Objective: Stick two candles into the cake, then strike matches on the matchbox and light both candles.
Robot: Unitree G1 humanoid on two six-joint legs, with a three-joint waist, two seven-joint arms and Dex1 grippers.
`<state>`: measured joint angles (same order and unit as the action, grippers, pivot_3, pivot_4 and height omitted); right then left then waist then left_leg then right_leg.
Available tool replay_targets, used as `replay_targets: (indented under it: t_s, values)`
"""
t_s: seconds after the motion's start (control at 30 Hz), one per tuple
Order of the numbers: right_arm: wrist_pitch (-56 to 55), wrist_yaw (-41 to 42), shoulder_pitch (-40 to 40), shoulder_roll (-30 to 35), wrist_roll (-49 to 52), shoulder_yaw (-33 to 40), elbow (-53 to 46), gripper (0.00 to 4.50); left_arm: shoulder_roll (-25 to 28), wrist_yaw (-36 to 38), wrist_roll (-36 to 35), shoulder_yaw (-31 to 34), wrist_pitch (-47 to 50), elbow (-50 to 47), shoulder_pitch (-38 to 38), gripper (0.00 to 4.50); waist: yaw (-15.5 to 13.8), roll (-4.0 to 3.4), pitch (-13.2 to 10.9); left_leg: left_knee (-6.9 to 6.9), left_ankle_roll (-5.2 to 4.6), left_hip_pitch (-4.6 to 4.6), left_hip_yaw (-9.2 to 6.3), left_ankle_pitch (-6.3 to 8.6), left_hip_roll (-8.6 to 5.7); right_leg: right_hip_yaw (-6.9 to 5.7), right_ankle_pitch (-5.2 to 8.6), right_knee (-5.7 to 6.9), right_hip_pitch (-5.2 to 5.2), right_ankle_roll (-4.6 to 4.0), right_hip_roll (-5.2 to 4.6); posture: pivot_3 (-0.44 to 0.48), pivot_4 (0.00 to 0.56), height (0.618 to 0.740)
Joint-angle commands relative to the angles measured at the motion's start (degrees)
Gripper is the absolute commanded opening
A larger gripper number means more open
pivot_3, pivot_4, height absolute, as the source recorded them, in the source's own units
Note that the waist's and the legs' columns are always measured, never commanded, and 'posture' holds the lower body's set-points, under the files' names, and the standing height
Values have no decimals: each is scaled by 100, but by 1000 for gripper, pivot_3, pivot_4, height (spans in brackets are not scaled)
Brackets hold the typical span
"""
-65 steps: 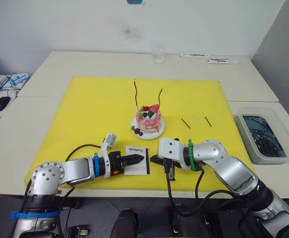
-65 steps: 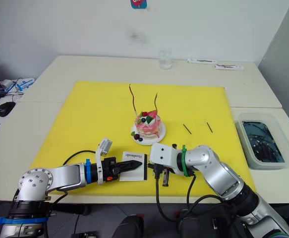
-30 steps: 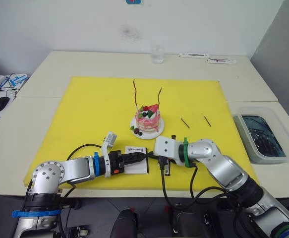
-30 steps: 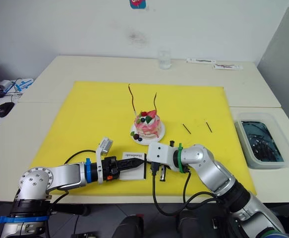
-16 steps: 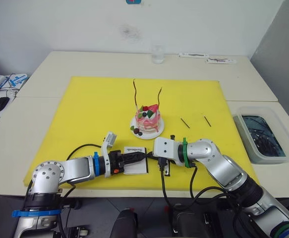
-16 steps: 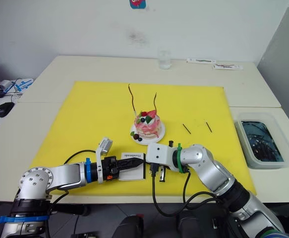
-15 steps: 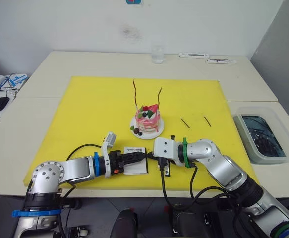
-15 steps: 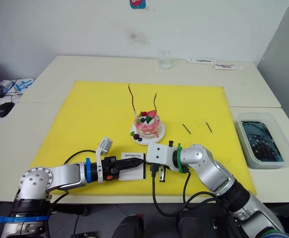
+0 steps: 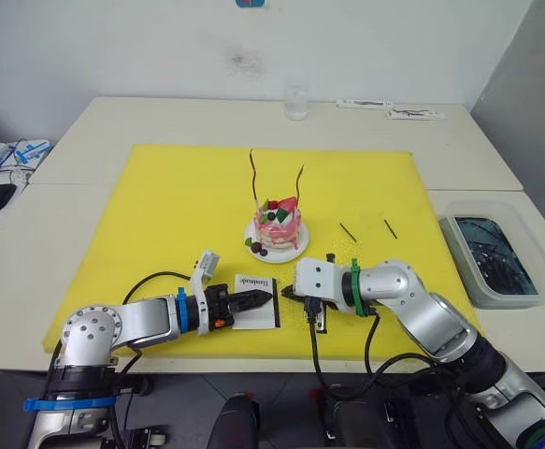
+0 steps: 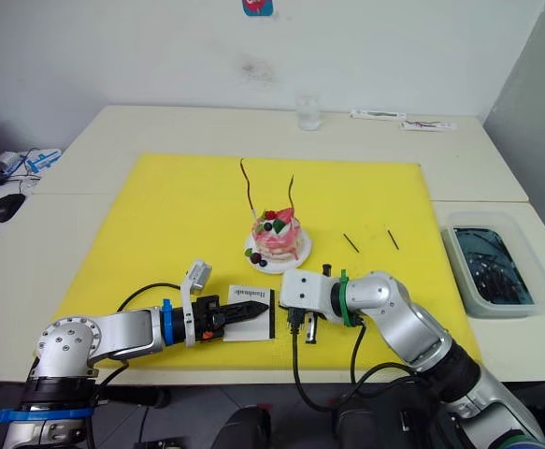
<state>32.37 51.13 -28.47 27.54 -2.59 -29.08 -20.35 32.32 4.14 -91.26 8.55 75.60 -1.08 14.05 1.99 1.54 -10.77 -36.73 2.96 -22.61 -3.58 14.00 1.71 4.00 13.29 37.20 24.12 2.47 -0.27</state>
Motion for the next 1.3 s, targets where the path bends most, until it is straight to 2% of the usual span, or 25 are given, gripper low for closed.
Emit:
replay_targets:
  t_s: [0.03,0.4,0.7,0.93,1.03,1.23,1.3]
  values:
    - [301,-194,57,-79,352,641,-563,0,159,153,-151,164,25,-127,-68,35,-2,0,0,0,0,-2,0,0,0,0,0,0,1,0,0,0,150,740]
    - [1190,-844,766,100,1292,2578,-1554,0,849,1445,-665,282,73,-805,49,35,-12,-1,-4,6,11,-30,0,7,0,-2,4,-22,16,-6,-3,0,150,740]
    - [1257,-1660,1465,-39,1400,3006,-1743,0,1026,2540,129,238,-225,-1208,-24,35,-10,-2,-5,10,11,-29,5,8,0,0,6,-21,22,-8,-2,0,150,740]
    - [758,-1861,1588,-9,1246,2866,-1403,0,809,2679,726,149,-568,-1225,-66,35,-8,-2,-5,10,11,-29,8,8,1,3,6,-22,21,-7,-2,0,150,740]
    - [529,-2001,1473,-92,1136,2748,-964,579,688,2663,834,173,-665,-1217,-69,0,-4,-2,-5,10,10,-29,8,8,1,2,6,-21,20,-7,-2,0,150,740]
    - [229,-2241,1047,-306,904,2445,-153,2740,657,2743,950,163,-680,-1370,-145,0,9,-3,-5,10,10,-28,8,7,2,3,5,-18,21,-6,-1,0,150,740]
    - [87,-2299,915,-374,819,2361,135,2740,636,2728,960,159,-688,-1394,-154,0,8,-2,-5,10,10,-29,8,7,2,3,5,-17,21,-6,0,0,150,740]
